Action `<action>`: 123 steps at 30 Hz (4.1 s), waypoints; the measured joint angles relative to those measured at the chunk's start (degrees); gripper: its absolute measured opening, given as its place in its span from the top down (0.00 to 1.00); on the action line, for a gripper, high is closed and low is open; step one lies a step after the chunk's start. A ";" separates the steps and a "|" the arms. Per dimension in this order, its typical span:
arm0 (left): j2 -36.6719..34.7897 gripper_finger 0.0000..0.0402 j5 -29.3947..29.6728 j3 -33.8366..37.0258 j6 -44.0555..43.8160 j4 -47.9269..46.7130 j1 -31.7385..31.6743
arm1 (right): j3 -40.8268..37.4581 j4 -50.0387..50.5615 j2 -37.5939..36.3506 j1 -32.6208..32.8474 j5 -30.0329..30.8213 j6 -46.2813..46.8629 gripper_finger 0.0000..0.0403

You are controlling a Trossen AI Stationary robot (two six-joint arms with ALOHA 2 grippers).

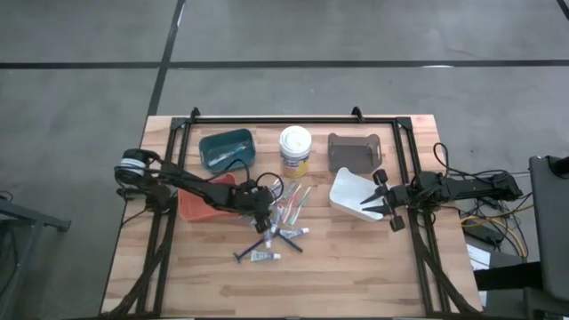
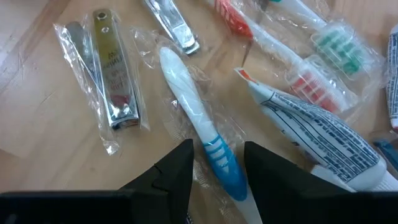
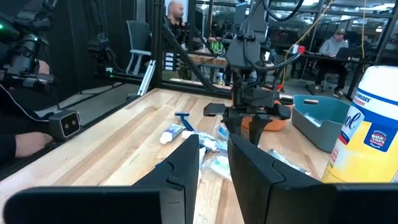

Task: Pick & Place Travel size toiletries
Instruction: Put the blue toothbrush into the blue bin

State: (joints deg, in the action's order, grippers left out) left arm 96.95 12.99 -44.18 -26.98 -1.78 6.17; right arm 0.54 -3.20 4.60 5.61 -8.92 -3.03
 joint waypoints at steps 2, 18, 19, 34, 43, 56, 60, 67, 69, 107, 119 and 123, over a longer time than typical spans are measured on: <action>0.11 0.63 0.17 0.00 0.00 -0.19 0.00 | 0.00 -0.02 0.00 -0.01 -0.01 0.02 0.79; -1.33 0.93 -0.10 0.20 0.52 -0.89 1.39 | 0.00 -0.02 0.04 0.00 -0.01 0.00 0.82; -1.51 0.93 -0.25 0.22 0.52 -1.04 1.44 | 0.00 0.00 0.04 0.00 -0.01 0.02 0.81; -8.02 0.93 2.17 0.37 0.49 -2.26 2.70 | 0.00 -0.03 0.07 -0.04 0.00 0.00 0.81; -12.27 0.93 4.49 0.37 1.39 -2.25 4.32 | 0.00 0.02 0.07 -0.02 -0.01 0.00 0.83; -16.20 0.93 5.16 0.37 4.02 -2.26 4.87 | 0.00 0.00 0.07 0.00 -0.01 0.00 0.79; -17.19 0.93 5.15 0.37 4.30 -2.23 4.96 | 0.00 -0.02 0.07 0.00 0.00 0.02 0.79; -18.56 0.93 5.14 0.37 5.35 -2.28 4.98 | 0.00 0.00 0.07 0.00 0.01 0.00 0.82; -18.91 0.93 5.14 0.37 5.95 -2.37 4.98 | 0.00 0.00 0.07 0.00 0.00 0.02 0.83; -44.32 0.93 15.16 15.42 15.57 -6.80 -12.07 | 0.00 0.00 0.07 -0.02 0.01 0.00 0.80; -44.37 0.93 11.48 15.52 21.35 -6.78 -30.79 | 0.00 0.00 0.07 0.00 -0.01 0.00 0.83; -43.67 0.93 11.41 15.52 21.40 -6.77 -33.89 | 0.00 0.00 0.07 -0.02 0.00 0.00 0.82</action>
State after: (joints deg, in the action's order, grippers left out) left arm 53.28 24.40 -28.67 -5.58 -8.55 -27.72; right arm 0.54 -3.20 4.67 5.58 -8.92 -3.03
